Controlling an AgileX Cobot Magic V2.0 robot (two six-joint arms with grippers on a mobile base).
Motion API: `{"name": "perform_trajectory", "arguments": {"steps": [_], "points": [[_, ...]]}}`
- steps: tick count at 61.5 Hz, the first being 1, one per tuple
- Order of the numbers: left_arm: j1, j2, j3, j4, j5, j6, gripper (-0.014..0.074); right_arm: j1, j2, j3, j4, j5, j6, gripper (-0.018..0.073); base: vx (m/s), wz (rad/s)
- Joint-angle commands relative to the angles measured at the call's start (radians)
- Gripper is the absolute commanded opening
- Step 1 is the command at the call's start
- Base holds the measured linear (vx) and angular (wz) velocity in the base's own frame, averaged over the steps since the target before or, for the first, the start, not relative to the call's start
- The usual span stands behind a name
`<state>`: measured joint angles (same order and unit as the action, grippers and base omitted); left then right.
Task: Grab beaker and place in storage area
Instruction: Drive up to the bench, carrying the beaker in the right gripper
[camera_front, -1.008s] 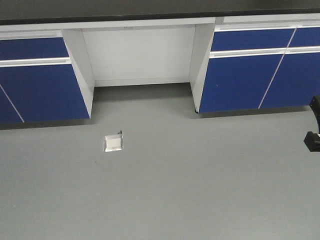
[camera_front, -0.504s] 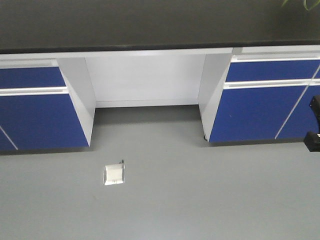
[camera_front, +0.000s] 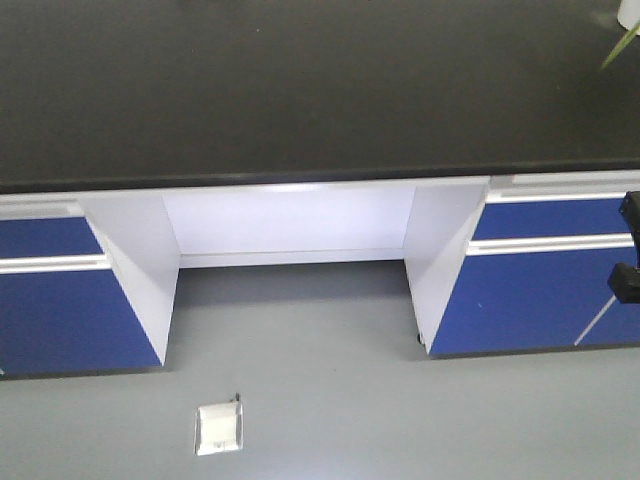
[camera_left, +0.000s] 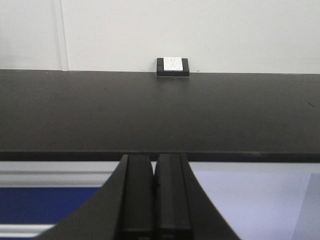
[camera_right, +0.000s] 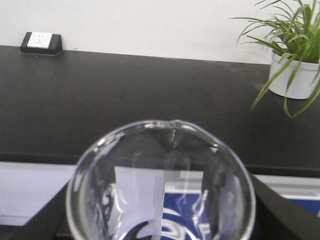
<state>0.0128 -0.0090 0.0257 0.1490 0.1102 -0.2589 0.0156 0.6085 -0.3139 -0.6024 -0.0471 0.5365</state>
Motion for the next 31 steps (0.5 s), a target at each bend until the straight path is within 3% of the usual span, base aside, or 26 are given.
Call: {"name": "perform_trajectory", "arguments": {"steps": [1, 31], "points": [[-0.006, -0.019, 0.022, -0.006, -0.084, -0.006, -0.0008, -0.002, -0.004, -0.030, 0.000, -0.069, -0.002, -0.0004, 0.40, 0.03], [-0.006, -0.019, 0.022, -0.006, -0.084, -0.006, -0.0008, -0.002, -0.004, -0.030, 0.000, -0.069, -0.002, -0.0004, 0.36, 0.05]]}}
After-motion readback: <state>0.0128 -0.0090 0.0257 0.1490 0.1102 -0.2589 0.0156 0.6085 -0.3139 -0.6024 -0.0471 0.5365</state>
